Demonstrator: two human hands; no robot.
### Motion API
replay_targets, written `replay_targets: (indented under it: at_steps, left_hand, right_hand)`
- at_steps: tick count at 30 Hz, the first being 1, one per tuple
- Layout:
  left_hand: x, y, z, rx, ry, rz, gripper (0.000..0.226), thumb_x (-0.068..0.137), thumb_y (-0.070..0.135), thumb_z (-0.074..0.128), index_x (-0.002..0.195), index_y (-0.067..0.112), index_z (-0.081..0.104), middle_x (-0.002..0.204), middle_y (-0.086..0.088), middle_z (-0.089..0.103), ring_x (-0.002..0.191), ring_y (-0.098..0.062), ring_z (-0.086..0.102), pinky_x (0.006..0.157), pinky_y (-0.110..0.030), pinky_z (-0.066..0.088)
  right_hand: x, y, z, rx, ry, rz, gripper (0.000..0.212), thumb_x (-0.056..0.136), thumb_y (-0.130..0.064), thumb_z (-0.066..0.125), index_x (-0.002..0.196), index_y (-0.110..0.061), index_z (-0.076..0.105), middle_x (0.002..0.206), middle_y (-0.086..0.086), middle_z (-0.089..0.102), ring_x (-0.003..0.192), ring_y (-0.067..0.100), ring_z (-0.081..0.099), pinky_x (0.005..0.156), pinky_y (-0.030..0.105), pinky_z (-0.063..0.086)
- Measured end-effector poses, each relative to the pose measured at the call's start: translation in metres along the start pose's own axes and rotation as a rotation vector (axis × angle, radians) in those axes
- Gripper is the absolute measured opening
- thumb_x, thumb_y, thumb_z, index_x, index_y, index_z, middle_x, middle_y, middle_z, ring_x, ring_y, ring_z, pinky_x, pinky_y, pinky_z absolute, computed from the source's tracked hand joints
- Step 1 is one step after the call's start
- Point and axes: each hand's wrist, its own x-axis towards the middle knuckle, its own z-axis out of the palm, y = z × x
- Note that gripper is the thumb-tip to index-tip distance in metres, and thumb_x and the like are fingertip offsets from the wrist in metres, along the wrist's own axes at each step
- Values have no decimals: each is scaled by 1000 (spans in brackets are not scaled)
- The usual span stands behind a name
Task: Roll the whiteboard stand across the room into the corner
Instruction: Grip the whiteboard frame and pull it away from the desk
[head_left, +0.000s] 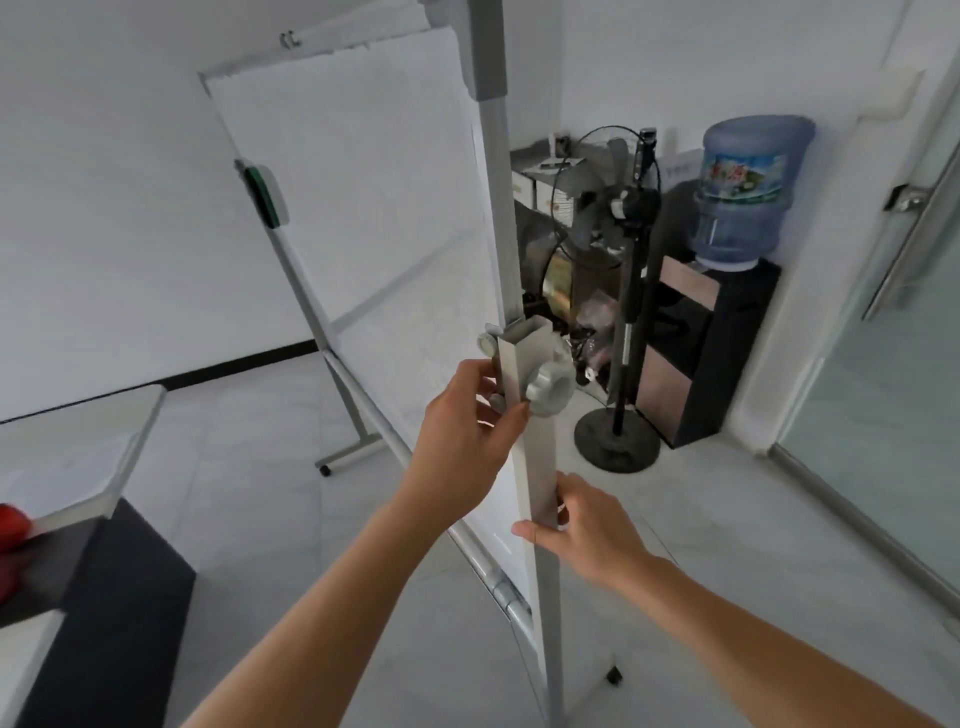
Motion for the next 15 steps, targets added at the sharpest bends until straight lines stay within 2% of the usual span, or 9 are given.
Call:
replay_targets:
  at_steps: [4,7,11,15]
  left_hand:
    - [45,-23,-16,-58,22,-81,32,86,24,66,115,15,57,101,2,66,85,-17,67,71,-24,56]
    - [75,-35,-26,-132,41,-127,36,86,23,65,121,17,58,102,3,68,92,-15,67,76,-24,54]
    - [114,-43,-35,-177,99,-198,68,71,46,72,131,22,48,113,3,66,104,-12,65,85,-30,55]
    - [168,-68,-40,-5,225,-238,53,76,36,75,121,22,52,108,7,66,102,-11,64,84,-31,56]
  right_hand:
    - [61,0,12,-26,-40,-84,66,67,-76,54,108,-25,54,95,-1,63,76,18,63,67,35,55]
    - [105,-1,19,-60,-67,-117,61,68,-74,54,103,-24,53,93,-1,62,78,22,64,68,35,52]
    - [165,-11,25,-108,-112,-172,60,74,-70,55,108,-20,51,98,1,61,85,27,64,66,32,44]
    - [228,-22,36,-110,-149,-202,61,78,-66,56,112,-16,48,103,3,61,88,28,65,68,32,45]
